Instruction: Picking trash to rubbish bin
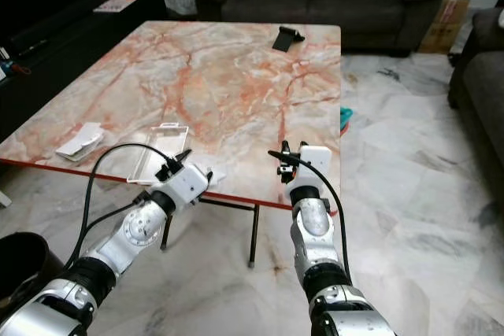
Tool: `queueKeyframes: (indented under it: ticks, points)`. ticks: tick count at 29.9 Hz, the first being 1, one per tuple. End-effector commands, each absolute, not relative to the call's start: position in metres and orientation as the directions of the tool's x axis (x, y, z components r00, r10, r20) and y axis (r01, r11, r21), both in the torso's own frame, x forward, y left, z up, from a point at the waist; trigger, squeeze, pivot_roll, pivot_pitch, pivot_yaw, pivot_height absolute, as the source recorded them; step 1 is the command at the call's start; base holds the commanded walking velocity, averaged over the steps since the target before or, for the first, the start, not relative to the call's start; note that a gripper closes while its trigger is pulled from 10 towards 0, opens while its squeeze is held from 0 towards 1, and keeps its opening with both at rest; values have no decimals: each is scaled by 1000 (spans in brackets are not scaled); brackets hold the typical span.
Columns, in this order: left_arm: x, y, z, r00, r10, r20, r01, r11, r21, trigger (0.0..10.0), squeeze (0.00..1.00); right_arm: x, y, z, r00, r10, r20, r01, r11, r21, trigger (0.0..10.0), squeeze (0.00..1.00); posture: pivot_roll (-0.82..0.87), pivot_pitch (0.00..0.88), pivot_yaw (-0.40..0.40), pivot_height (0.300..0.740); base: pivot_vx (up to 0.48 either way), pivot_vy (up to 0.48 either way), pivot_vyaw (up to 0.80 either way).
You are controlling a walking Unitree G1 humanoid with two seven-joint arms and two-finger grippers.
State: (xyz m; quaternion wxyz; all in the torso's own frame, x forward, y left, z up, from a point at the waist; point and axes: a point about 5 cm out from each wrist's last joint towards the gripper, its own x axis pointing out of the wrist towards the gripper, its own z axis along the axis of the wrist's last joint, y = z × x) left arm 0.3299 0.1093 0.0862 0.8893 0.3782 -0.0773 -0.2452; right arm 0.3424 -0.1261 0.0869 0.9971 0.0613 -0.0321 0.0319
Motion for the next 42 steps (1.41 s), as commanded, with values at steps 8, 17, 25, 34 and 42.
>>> queueKeyframes:
  ticks: [8, 17, 25, 34, 42]
  points:
    - [327, 120, 82, 822, -550, -145, 430, 434, 792, 10000, 0, 345, -121, 90, 994, 87, 69, -94, 988, 119, 10000, 0, 201, 0, 71, 740, 0, 0, 0]
    - [340, 140, 80, 865, -435, -250, 408, 320, 855, 10000, 0, 345, -121, 90, 993, 97, 68, -104, 988, 116, 10000, 0, 201, 0, 71, 740, 0, 0, 0]
    - [347, 146, 78, 866, -393, -311, 421, 235, 876, 10000, 0, 344, -120, 88, 992, 107, 62, -114, 987, 114, 10000, 0, 197, 0, 68, 740, 0, 0, 0]
    - [351, 139, 78, 853, -406, -327, 434, 204, 878, 10000, 0, 342, -118, 86, 992, 113, 61, -119, 986, 116, 10000, 0, 194, 0, 71, 740, 0, 0, 0]
    - [353, 133, 78, 839, -419, -348, 454, 186, 871, 10000, 0, 340, -111, 84, 988, 144, 56, -149, 982, 112, 10000, 0, 200, 0, 73, 740, 0, 0, 0]
